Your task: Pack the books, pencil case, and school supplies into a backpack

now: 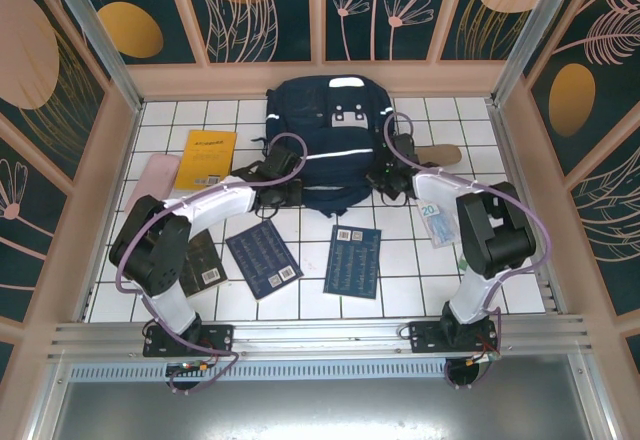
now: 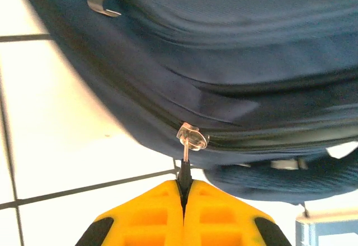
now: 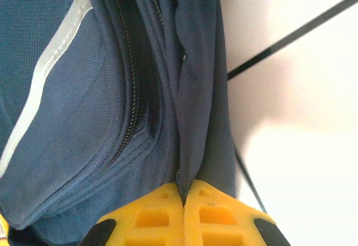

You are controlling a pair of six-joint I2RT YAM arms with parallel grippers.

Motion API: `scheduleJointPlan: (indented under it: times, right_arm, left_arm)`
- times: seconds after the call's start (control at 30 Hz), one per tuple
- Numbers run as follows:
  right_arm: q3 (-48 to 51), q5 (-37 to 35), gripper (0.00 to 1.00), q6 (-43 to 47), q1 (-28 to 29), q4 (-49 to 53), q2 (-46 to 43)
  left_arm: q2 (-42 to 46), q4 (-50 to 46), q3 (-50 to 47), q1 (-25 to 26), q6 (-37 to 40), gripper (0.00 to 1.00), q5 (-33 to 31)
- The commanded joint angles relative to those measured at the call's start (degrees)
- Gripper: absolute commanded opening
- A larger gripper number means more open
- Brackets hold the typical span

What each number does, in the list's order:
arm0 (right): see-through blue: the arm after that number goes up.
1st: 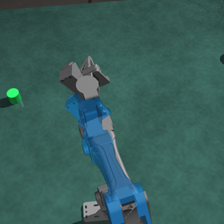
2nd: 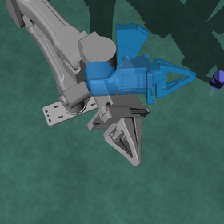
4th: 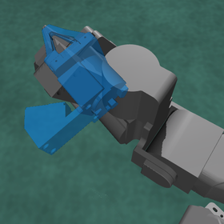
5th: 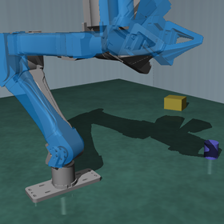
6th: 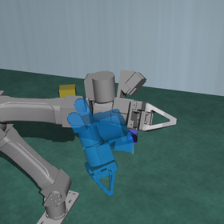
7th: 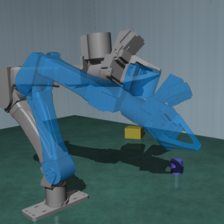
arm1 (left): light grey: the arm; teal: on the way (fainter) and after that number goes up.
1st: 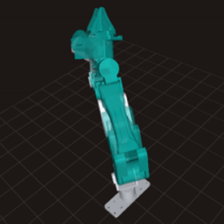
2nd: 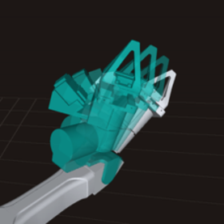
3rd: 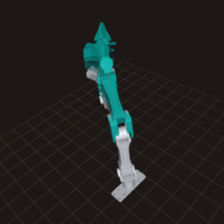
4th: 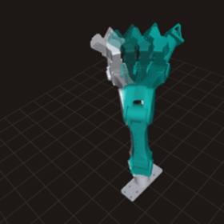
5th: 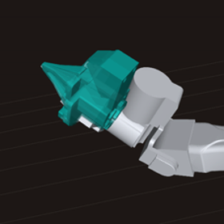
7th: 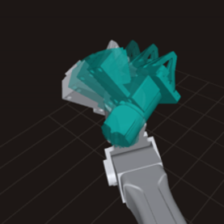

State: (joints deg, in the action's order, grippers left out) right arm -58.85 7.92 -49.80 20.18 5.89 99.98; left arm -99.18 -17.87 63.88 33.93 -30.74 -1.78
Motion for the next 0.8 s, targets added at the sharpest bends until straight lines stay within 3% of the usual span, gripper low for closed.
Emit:
scheduleJointPlan:
  times: [0.0,0.17,0.37,0.73,0.77]
  right_arm:
    - [-1.7,-5.8,0.00,4.4,-3.5,0.7,-3.1]
    - [-5.6,-5.3,0.00,8.7,-6.2,1.6,-0.9]
    - [-16.4,-5.6,0.00,14.0,-7.7,4.2,6.7]
    - [-35.2,-5.1,0.00,17.7,-10.3,10.2,18.7]
    - [-35.4,-5.0,0.03,17.6,-10.5,10.9,18.5]
  left_arm:
    - [0.5,-7.7,-0.2,-4.3,2.0,0.00,-7.7]
    - [0.4,-7.1,2.5,-8.1,4.9,0.00,-6.8]
    - [2.6,-4.5,2.5,-7.6,5.0,0.00,1.6]
    - [3.4,1.9,1.6,4.8,-3.0,0.00,9.5]
    - [3.1,3.2,1.7,5.6,-4.2,0.00,10.3]
